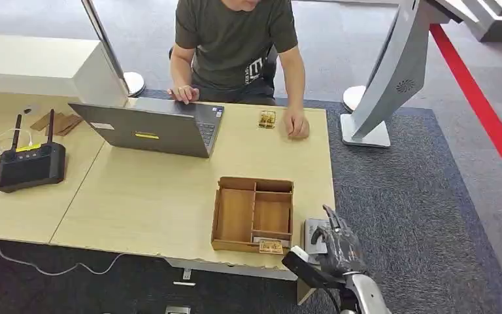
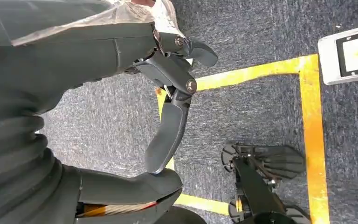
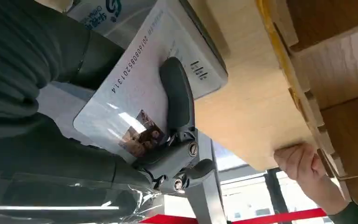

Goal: Pass the card to the sensor for recognition and then transmit it.

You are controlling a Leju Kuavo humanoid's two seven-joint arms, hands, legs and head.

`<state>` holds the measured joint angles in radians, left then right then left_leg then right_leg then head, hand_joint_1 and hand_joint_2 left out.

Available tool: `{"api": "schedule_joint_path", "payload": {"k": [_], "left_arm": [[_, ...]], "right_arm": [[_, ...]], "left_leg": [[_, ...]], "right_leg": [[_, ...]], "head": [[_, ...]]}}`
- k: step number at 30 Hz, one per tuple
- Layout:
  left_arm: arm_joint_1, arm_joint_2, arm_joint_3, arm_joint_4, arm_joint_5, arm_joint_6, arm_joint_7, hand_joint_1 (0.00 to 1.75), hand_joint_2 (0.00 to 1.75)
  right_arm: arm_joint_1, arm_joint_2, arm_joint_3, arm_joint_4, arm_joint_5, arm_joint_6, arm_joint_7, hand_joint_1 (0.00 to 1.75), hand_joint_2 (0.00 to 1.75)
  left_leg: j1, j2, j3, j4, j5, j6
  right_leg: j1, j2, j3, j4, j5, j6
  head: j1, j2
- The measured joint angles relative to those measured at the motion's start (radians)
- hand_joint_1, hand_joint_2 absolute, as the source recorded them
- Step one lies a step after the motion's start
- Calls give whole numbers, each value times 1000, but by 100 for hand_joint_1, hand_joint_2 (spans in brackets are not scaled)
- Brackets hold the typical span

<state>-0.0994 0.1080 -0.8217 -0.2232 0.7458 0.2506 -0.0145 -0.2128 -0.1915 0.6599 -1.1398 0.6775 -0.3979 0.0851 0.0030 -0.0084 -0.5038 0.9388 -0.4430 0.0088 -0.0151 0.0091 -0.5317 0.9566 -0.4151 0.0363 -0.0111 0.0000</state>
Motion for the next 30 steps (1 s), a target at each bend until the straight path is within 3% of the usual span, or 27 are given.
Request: {"api": "schedule_joint_path", "payload": {"k": [9,15,21,30], "left_arm": [[0,0,7,0,10,3,4,0,175],[0,0,8,0,17,6,4,0,175],[1,0,8,0,19,13,3,0,175],[1,0,8,0,20,13,3,0,175]], "right_arm": [[-17,31,0,97,0,9,-23,175,175],[-29,50,-2,128,32,-33,-37,175,175],[-25,47,-30,59,89,-47,3,175,175],[-18,42,-53,-8,98,-44,8,175,175]], "left_leg": [[0,0,-1,0,0,0],[0,0,-1,0,0,0],[0,0,0,0,0,0],[0,0,0,0,0,0]], "right_leg": [[0,0,0,0,0,0],[0,0,0,0,0,0],[0,0,0,0,0,0],[0,0,0,0,0,0]], "head": [[0,0],[0,0],[0,0],[0,0]]}}
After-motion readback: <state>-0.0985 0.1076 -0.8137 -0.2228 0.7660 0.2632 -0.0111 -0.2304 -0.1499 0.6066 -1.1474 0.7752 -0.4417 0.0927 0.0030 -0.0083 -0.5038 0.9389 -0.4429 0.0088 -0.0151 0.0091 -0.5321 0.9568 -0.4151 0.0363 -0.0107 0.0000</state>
